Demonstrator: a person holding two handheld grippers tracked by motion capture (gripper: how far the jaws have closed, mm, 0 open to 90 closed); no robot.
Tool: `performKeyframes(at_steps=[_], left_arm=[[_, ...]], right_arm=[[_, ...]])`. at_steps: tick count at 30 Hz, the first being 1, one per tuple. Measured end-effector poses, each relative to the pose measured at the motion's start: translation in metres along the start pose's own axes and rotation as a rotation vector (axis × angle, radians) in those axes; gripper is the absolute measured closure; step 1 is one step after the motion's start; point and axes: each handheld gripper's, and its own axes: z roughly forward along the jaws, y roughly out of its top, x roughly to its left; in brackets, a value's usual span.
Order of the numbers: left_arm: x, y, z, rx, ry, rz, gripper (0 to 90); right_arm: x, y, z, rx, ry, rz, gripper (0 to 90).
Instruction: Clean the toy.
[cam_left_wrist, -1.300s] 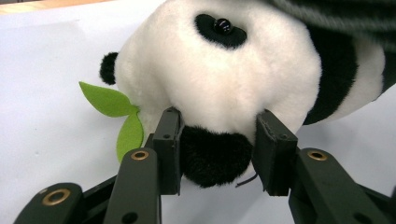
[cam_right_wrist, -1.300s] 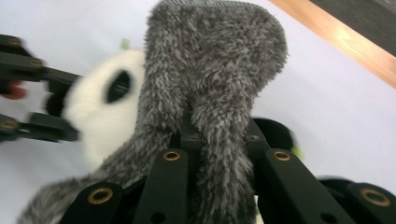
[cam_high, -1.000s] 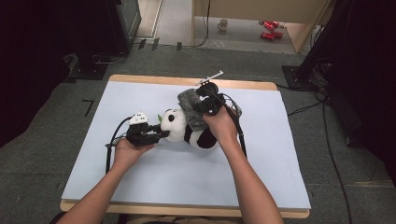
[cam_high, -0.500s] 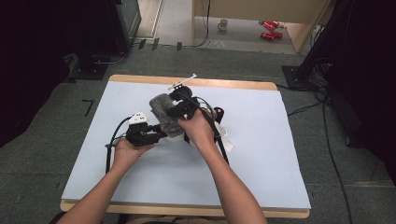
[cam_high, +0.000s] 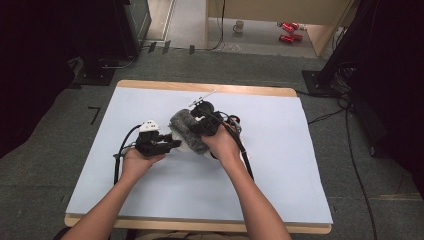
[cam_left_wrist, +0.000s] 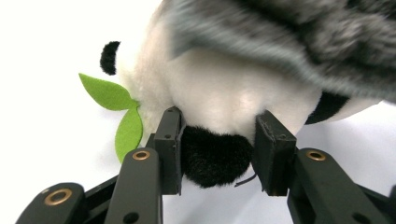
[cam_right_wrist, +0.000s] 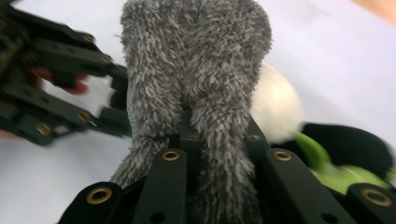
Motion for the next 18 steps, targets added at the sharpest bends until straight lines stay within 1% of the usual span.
performKeyframes(at_steps=[2,4,6,8,13,15,16,17,18], left_arm=[[0.001,0.000,0.000,-0.001,-0.004,-0.006,59.3],[0.002,0.000,0.000,-0.003,-0.014,-0.012,59.3],[0.001,-0.001,0.000,-0.005,-0.014,-0.006,59.3],[0.000,0.000,0.000,-0.002,-0.014,-0.002,59.3],[0.001,-0.001,0.000,-0.003,-0.016,-0.002,59.2],[0.001,-0.001,0.000,0.003,-0.013,0.007,59.2],[0.000,-0.001,0.000,0.004,-0.014,0.010,59.1],[0.000,-0.001,0.000,0.006,-0.013,0.011,59.0],[-0.001,-0.001,-0.001,0.009,-0.012,0.015,58.9]], right_arm=[[-0.005,-0.003,-0.005,0.005,-0.027,-0.009,77.7],[-0.011,-0.007,-0.010,0.014,-0.051,-0.002,77.7],[-0.018,-0.010,-0.013,0.015,-0.045,0.018,77.6],[-0.023,-0.011,-0.016,0.016,-0.050,0.027,77.8],[-0.028,-0.010,-0.020,0.010,-0.060,0.051,78.5],[-0.030,-0.010,-0.023,0.006,-0.074,0.064,78.7],[-0.033,-0.009,-0.026,0.005,-0.098,0.068,78.6],[-0.035,-0.009,-0.028,0.007,-0.097,0.080,78.6],[-0.037,-0.008,-0.030,0.004,-0.083,0.100,78.6]])
